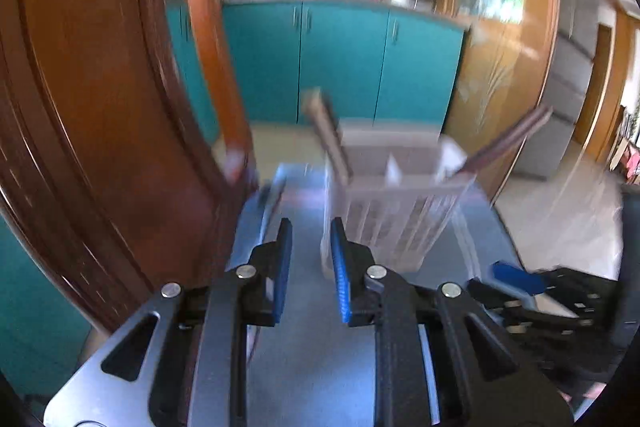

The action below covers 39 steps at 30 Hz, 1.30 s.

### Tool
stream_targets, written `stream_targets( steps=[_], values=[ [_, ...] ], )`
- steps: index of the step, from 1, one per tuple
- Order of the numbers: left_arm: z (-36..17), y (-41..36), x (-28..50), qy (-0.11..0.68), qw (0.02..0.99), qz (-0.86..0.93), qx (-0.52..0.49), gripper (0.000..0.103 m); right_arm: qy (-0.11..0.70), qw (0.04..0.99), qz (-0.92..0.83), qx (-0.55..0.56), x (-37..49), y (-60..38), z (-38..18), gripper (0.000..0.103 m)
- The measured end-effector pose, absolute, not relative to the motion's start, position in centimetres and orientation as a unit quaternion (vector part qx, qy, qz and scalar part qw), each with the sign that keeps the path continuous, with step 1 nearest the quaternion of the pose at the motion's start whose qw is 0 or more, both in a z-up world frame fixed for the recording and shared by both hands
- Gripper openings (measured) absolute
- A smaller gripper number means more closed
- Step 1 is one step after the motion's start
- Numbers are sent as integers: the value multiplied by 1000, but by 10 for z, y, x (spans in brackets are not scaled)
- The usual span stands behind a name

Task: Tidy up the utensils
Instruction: 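Move both tools down to the last two dark chopsticks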

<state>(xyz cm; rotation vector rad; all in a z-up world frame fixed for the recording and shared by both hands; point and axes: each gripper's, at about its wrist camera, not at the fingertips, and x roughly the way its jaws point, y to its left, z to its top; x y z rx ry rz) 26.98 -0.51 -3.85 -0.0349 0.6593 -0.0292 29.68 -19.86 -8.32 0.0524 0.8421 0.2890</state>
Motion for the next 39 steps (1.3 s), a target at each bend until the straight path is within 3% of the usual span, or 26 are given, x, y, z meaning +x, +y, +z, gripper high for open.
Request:
stream_targets(
  steps=[5, 14, 16, 17, 25, 29, 31, 39],
  values=[
    [-52, -15, 269, 339, 940, -15, 8, 23, 500, 859, 109, -10, 320, -179, -139, 39],
    [-59, -15, 260, 343, 939, -12, 22, 31, 535, 837, 102, -57, 322, -160, -177, 38],
    [-59, -13, 261, 347, 938, -10, 22, 31, 534, 838, 96, -56, 321, -161, -177, 17],
    [-60, -13, 261, 348, 937, -10, 22, 31, 536, 837, 94, -52, 321, -163, -177, 12],
    [-67, -10, 260, 361, 932, -6, 24, 35, 545, 837, 51, 7, 323, -198, -172, 7],
    [-70, -13, 263, 369, 929, -6, 26, 40, 542, 838, 55, 32, 321, -214, -165, 9],
    [-74, -16, 266, 377, 926, -8, 27, 41, 540, 840, 47, 41, 322, -222, -164, 16],
    [-92, -33, 271, 398, 916, -14, 44, 46, 536, 842, 30, 51, 333, -235, -161, 27]
  ],
)
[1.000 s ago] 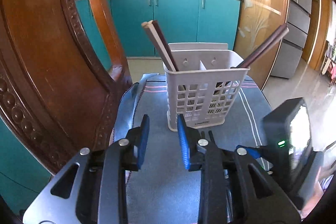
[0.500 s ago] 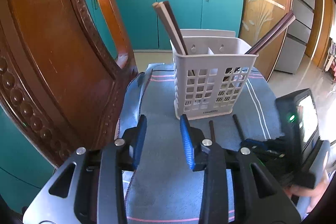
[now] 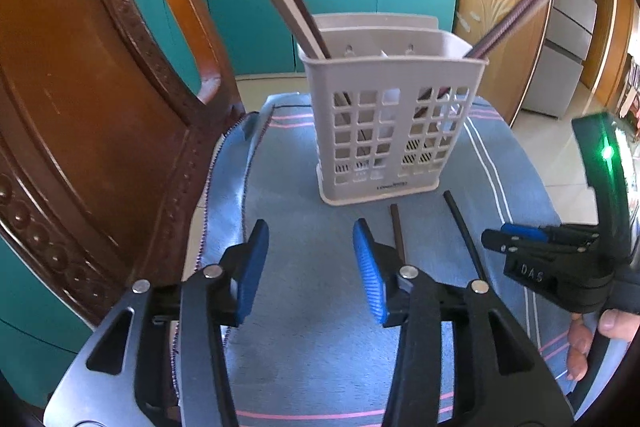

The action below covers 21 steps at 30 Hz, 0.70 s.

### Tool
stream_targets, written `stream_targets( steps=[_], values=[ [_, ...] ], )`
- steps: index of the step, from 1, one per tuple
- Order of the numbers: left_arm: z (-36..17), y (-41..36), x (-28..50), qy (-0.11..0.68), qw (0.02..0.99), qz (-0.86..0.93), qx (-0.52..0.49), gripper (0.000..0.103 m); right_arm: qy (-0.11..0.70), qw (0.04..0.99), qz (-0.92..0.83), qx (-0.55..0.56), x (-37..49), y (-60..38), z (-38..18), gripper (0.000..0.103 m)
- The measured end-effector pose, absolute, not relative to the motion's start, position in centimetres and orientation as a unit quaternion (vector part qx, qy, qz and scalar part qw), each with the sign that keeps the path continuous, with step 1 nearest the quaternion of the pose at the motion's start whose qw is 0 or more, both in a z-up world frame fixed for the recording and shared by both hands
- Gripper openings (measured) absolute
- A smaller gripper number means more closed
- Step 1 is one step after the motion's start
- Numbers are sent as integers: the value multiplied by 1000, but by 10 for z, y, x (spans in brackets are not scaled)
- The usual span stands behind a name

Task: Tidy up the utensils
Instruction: 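Move both tools down to the last two dark chopsticks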

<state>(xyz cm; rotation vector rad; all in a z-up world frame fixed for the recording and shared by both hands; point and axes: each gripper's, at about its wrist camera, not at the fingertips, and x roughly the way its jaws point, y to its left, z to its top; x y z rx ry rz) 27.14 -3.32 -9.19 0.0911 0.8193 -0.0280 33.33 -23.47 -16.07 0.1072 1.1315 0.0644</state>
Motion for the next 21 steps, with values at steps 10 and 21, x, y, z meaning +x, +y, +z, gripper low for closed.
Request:
stream_targets(
  steps=[10, 21],
  values=[
    [-122, -61, 273, 428, 901, -35, 71, 54, 531, 845, 21, 57, 343, -235, -156, 36],
    [-168, -82, 283, 485, 869, -59, 75, 58, 532, 845, 16, 58, 340, -240, -158, 43]
  ],
)
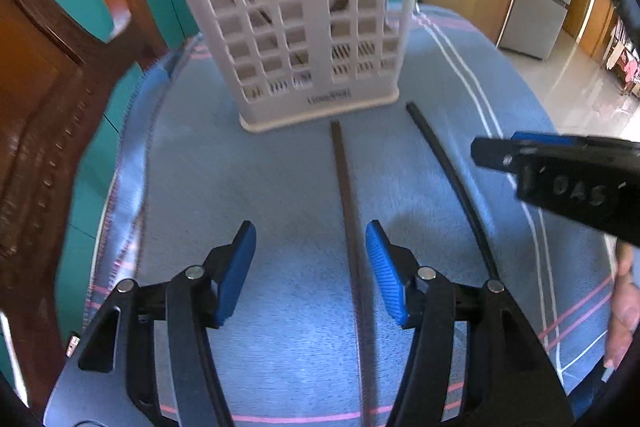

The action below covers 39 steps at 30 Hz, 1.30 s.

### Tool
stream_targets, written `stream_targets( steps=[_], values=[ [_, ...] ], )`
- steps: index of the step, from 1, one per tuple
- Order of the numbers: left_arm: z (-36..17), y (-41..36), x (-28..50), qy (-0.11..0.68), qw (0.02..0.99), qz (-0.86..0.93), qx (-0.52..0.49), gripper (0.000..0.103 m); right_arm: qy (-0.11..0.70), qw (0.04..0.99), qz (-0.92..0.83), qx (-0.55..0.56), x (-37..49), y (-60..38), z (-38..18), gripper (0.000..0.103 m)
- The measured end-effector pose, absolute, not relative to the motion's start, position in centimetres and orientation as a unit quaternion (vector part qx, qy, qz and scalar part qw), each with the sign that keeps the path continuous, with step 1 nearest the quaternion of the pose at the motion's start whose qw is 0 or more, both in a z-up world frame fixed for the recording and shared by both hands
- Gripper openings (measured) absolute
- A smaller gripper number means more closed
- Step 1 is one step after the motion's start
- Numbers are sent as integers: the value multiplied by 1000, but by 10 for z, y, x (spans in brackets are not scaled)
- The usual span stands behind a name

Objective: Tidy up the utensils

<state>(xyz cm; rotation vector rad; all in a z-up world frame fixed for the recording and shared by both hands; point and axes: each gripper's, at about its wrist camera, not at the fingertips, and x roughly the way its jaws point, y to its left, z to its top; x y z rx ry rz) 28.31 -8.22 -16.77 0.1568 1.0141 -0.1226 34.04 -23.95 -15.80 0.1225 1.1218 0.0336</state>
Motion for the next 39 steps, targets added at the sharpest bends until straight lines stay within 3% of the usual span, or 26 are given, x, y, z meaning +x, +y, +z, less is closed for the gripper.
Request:
stream_targets(
  steps=[4, 10, 13, 23, 29, 34, 39],
  values=[
    [-179, -77, 288, 502, 862, -56, 52, 57, 533, 844, 16, 57, 340, -240, -158, 43],
    [-177, -67, 293, 509, 858, -53, 29, 17, 535, 843, 14, 52, 341, -241, -161, 43],
    [-173, -64, 288, 516, 855, -44, 19, 8, 537, 842, 13, 49, 342, -240, -162, 43],
    [-176, -62, 272, 515, 856, -36, 23, 8, 529, 848, 27, 25, 340, -222, -163, 43],
    [-176, -63, 271, 515, 856, -32, 20, 14, 540, 841, 37, -6, 340, -206, -175, 43],
    [-174, -58, 271, 514, 857, -33, 24, 18, 547, 836, 40, -12, 339, -200, -180, 7],
    [-175, -59, 268, 514, 856, -39, 31, 18, 563, 822, 65, 54, 335, -208, -179, 6]
  ],
)
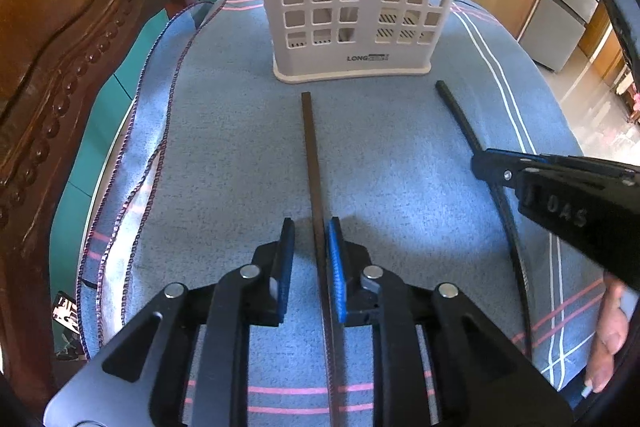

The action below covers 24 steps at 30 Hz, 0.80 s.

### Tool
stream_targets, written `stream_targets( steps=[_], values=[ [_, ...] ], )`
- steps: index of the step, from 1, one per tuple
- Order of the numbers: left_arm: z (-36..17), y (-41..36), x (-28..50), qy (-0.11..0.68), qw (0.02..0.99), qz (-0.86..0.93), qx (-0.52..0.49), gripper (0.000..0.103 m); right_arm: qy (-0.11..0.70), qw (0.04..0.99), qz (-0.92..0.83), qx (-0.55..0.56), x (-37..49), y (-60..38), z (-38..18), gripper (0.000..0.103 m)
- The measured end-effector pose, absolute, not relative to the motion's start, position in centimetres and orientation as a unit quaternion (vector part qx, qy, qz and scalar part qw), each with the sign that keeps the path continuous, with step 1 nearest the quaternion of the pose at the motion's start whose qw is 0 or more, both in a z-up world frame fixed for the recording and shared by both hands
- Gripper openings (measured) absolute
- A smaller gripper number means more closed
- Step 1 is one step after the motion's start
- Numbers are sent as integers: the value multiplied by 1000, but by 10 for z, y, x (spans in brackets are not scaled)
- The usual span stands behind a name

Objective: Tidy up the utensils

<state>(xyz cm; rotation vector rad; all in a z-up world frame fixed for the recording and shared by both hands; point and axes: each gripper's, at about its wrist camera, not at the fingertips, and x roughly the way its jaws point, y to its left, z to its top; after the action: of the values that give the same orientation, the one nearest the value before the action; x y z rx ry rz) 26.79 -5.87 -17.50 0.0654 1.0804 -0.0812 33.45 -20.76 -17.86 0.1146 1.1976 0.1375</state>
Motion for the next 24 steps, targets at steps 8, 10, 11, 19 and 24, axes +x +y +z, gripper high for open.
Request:
stream_targets(
  steps=[8, 10, 11, 19, 24],
  values=[
    [-175, -60, 260, 517, 854, -52, 28, 18, 563, 822, 50, 75, 331, -221, -171, 8],
    [-174, -58, 262, 517, 854, -46, 25, 23, 562, 824, 41, 67, 332, -221, -173, 18],
    [-174, -56, 263, 517, 854, -43, 22, 25, 560, 825, 41, 66, 331, -221, -173, 21],
    [-175, -53, 266, 509, 860, -28, 29, 34, 534, 845, 43, 12, 324, -200, -168, 34],
    [-176, -48, 267, 505, 862, -19, 28, 46, 525, 850, 32, -30, 326, -181, -177, 34]
  ],
)
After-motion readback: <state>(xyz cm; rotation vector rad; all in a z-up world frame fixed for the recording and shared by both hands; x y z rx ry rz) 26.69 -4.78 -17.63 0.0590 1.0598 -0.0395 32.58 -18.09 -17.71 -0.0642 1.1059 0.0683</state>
